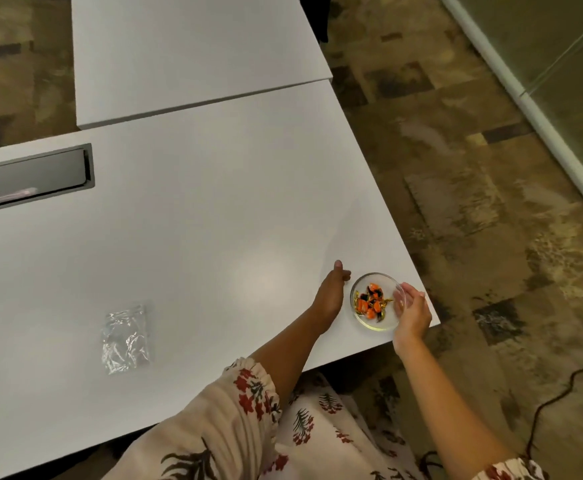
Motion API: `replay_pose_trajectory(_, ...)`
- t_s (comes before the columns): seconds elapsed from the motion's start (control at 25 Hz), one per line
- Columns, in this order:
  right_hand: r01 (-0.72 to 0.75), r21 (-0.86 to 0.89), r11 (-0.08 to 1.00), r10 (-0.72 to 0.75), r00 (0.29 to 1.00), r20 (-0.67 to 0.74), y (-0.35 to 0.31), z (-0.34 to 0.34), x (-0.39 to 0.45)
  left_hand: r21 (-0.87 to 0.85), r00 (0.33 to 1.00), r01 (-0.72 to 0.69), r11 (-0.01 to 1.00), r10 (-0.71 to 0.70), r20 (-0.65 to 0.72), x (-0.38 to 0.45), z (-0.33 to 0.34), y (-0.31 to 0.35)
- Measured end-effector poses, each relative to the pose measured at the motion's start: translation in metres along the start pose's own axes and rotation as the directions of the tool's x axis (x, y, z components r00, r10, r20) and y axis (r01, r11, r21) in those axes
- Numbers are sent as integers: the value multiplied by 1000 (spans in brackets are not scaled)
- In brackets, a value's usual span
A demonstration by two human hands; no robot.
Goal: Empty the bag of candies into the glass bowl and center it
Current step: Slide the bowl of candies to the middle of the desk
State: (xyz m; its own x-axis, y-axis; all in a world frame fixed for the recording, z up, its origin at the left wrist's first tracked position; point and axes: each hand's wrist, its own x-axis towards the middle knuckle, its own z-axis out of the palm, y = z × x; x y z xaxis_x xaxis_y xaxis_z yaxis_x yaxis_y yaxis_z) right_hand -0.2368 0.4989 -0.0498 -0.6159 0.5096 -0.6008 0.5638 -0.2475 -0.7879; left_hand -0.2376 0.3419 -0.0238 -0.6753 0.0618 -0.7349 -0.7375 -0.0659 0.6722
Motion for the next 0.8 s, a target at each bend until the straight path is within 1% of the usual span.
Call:
replay_pose_trajectory(0.08,-91,75,993,87,995,58,1,0,2,-97,999,10,995,-6,40,8,11,-7)
replay_pose_trajectory(0.2,-194,119,974,177,974,141,6,-3,4,-265,996,21,964,2,86,16,21,-13)
replay_pose_trajectory(0.32,-281,174,944,252,952,171,9,-1,4,-396,997,56,916,-27,79,21,26,-20)
replay_pose_trajectory(0.44,-288,181,940,258,951,171,7,2,2,-483,994,93,871,-50,101,23,32,-19)
replay_pose_trajectory(0.68,-263,187,947,230,957,179,-2,16,-4,-494,997,71,867,-41,71,23,24,-8)
replay_pose_trajectory(0.8,-256,186,949,214,952,217,-8,33,-10,-513,998,48,857,-24,55,22,10,2)
